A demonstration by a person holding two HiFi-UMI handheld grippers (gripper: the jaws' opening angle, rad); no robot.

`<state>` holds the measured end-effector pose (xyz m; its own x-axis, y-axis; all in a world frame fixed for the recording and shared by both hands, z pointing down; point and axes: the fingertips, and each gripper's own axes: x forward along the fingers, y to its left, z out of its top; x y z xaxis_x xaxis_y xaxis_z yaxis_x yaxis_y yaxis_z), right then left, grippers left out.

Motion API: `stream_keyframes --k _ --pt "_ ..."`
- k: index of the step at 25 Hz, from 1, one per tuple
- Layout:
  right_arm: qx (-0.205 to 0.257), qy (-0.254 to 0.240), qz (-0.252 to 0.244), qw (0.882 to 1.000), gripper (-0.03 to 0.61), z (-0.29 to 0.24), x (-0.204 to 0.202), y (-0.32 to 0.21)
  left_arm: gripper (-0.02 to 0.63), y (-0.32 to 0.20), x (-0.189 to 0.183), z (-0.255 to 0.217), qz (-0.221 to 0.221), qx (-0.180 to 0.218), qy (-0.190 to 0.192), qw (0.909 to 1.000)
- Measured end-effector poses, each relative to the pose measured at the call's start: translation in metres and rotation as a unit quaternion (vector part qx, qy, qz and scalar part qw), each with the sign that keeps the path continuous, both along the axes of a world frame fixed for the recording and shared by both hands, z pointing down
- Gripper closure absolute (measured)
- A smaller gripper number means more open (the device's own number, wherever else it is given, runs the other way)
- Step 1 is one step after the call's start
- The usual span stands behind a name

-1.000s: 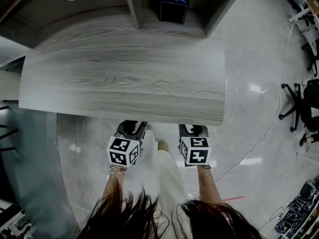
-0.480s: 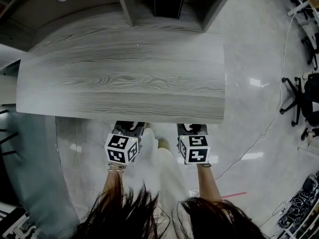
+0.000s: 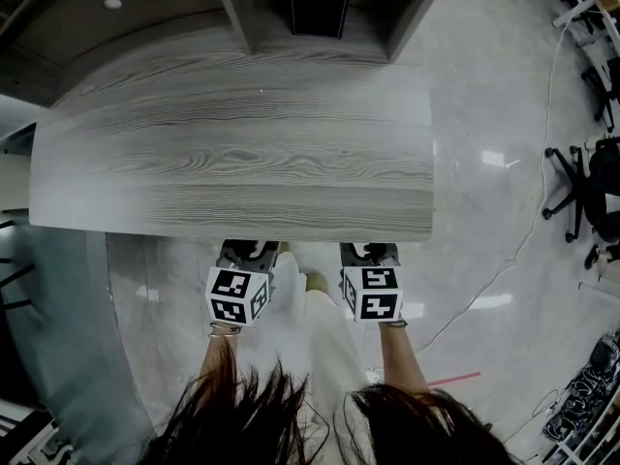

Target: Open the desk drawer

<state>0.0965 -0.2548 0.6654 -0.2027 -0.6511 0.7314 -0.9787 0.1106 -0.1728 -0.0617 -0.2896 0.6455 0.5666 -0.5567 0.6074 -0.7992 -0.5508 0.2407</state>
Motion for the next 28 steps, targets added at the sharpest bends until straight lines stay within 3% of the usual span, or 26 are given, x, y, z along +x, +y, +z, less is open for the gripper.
stream_keyframes --k 28 --pt "-0.006 0.005 -0.001 1.0 0.417 0.0 -0.003 0.024 0.485 0.027 -0.004 -0.001 -0.011 -0.002 0.004 0.9999"
